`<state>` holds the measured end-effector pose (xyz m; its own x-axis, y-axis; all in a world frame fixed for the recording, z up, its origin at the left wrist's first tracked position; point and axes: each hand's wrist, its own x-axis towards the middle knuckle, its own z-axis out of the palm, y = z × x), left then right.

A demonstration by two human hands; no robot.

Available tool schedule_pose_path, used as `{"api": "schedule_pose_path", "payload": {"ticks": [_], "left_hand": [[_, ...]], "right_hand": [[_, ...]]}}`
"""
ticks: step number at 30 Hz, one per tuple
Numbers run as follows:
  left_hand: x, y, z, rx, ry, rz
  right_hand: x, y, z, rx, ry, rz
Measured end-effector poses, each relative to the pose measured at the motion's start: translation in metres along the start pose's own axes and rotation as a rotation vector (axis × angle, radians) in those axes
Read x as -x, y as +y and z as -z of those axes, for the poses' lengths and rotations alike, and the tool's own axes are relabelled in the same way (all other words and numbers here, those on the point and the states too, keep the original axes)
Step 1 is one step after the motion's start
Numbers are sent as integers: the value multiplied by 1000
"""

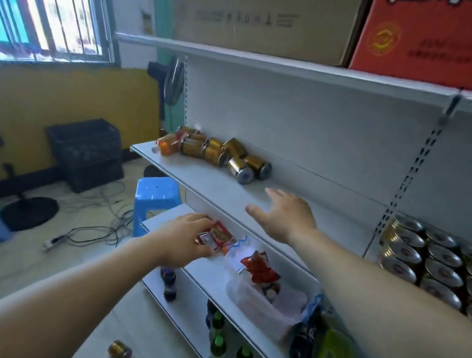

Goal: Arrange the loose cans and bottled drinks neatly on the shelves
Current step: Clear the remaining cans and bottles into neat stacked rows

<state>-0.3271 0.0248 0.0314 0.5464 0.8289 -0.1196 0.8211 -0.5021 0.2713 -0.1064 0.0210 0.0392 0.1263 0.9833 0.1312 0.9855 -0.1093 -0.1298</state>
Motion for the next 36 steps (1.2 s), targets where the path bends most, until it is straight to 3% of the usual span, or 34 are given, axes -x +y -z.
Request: {"api": "schedule_pose_path", "payload": {"ticks": [17,29,36], "left_hand": [[-232,-254,85,-38,-49,-103],[-432,-296,73,-182,69,-166],[-481,-306,63,-377,69,-146]], "right_hand": [[-236,-88,-83,-163,13,-405],[-315,-36,-149,-31,22,-529],[-308,-37,-155,-197,76,-579]]}}
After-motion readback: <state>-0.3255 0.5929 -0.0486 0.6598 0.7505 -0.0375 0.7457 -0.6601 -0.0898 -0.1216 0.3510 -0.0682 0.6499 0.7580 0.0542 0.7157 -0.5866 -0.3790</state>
